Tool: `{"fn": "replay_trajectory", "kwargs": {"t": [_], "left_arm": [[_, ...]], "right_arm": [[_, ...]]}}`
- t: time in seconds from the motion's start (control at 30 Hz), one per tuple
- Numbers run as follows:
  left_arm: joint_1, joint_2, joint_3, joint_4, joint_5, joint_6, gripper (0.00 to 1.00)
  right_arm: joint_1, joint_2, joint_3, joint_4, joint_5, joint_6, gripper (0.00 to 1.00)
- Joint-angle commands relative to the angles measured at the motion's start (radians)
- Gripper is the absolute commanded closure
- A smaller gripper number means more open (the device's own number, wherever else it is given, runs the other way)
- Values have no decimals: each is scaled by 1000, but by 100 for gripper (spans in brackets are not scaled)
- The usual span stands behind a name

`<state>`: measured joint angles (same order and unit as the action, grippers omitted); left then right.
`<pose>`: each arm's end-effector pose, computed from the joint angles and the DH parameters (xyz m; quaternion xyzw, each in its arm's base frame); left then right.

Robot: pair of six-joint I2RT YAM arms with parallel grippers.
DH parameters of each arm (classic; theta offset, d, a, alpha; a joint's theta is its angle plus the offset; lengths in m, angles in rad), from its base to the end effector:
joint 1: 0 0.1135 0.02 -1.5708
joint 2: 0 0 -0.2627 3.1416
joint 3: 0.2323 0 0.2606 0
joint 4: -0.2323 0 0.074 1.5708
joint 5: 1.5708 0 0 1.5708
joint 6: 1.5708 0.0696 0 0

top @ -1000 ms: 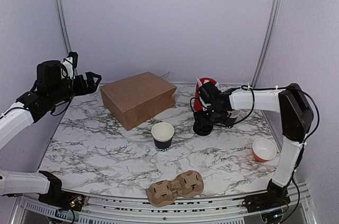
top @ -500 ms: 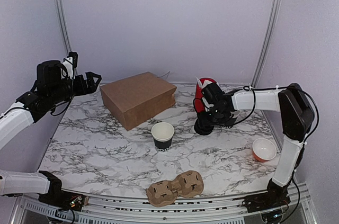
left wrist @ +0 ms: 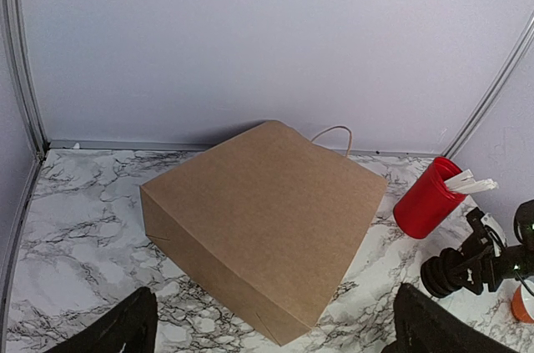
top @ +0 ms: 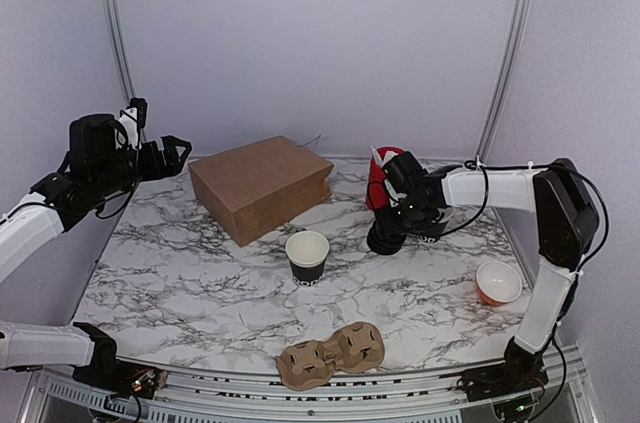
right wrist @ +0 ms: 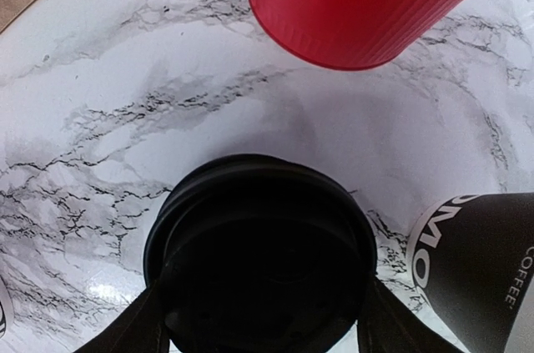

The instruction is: Pack the takeout coffee

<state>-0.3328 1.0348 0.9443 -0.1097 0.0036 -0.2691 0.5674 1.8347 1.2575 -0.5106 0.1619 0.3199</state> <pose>0.2689 -0.0932 0.3476 0.0258 0.7738 -0.1889 0.6040 0.3434 0.2055 0.1526 -0.1003 0.9628 0.0314 0.2490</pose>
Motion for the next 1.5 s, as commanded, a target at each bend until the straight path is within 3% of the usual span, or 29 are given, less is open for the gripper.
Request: {"fn": "replay_trajectory", "kwargs": {"t": [0.0,0.57,0.83,1.03,1.47], "left_arm": [[6,8,-13,23,15,1,1],[6,10,-12,23,21,-9,1],[14,21,-5,15,-42,-138,1],[15,38,30,-22,62,-107,1],[-154,60,-69,51,114,-324,1]], "right_arm": [[8,-35,21,-22,29,-5,36],[105,-92,126,-141,63,-18,36],[173,-147,195,-199,9,-37,36],[230,-171,256,-255,-18,-64,36],[414,-23,465,-390,-38,-159,36]]}}
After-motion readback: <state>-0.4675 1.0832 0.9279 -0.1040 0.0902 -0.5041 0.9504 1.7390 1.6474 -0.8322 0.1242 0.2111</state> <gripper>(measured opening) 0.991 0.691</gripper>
